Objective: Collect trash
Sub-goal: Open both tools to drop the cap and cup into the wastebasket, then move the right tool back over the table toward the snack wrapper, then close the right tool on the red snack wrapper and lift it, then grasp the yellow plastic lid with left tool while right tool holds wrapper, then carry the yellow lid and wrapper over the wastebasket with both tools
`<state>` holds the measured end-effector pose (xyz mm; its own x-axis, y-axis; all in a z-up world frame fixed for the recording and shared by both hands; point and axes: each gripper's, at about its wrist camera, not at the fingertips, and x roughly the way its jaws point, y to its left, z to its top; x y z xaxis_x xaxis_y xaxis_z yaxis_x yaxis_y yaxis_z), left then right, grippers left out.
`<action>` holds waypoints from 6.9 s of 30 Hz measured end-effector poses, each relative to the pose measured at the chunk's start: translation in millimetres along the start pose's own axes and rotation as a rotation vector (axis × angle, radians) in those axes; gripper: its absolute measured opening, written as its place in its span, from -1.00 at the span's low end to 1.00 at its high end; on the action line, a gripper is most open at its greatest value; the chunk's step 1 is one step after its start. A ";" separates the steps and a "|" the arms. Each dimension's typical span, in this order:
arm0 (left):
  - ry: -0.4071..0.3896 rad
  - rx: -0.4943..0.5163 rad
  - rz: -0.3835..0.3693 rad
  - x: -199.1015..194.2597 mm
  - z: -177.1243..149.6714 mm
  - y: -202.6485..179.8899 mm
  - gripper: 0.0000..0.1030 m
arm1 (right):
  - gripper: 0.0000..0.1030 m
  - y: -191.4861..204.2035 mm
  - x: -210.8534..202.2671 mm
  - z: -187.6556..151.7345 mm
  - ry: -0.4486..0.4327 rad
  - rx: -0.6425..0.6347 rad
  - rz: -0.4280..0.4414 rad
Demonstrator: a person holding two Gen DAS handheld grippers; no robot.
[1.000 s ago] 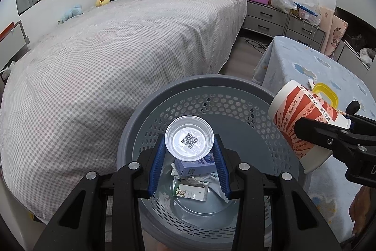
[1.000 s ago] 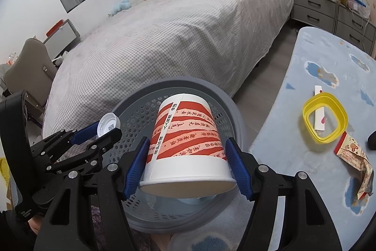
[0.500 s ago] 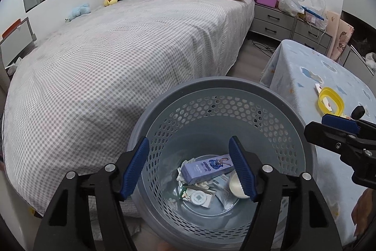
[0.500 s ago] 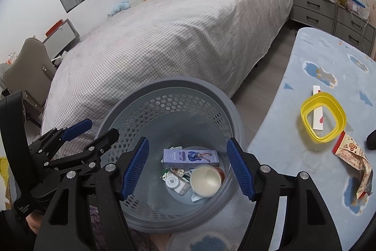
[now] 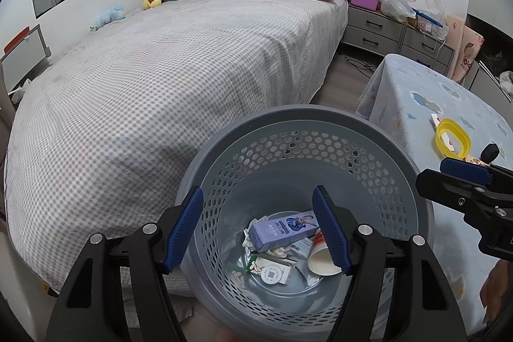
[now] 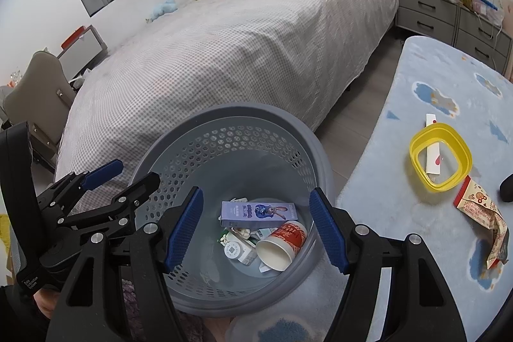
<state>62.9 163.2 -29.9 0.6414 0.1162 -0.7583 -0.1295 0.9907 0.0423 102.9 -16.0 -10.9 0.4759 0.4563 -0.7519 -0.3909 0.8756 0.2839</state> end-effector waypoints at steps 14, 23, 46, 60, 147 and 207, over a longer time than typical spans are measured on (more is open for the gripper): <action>-0.015 0.016 -0.008 -3.8 1.2 -12.0 0.32 | 0.31 -6.9 -11.2 -2.5 -0.019 0.015 -0.013; -0.040 0.036 -0.027 -8.4 3.9 -26.2 0.34 | 0.34 -17.3 -25.7 -4.4 -0.046 0.036 -0.034; -0.062 0.094 -0.086 -16.1 9.9 -81.7 0.38 | 0.41 -74.9 -77.9 -28.4 -0.081 0.110 -0.163; -0.060 0.134 -0.141 -17.9 9.7 -117.1 0.40 | 0.42 -138.9 -104.5 -56.7 -0.008 0.126 -0.322; 0.186 0.170 -0.316 86.8 55.0 -285.0 0.57 | -0.42 -249.6 -139.9 -45.9 -0.146 0.369 -0.257; -0.084 0.079 -0.108 -33.4 23.6 -93.9 0.20 | -0.42 -103.1 -80.8 2.8 -0.132 0.168 -0.119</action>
<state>71.5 68.0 6.7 0.7101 0.0105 -0.7040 0.0017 0.9999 0.0166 106.9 -142.7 22.2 0.6136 0.3555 -0.7050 -0.1945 0.9335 0.3014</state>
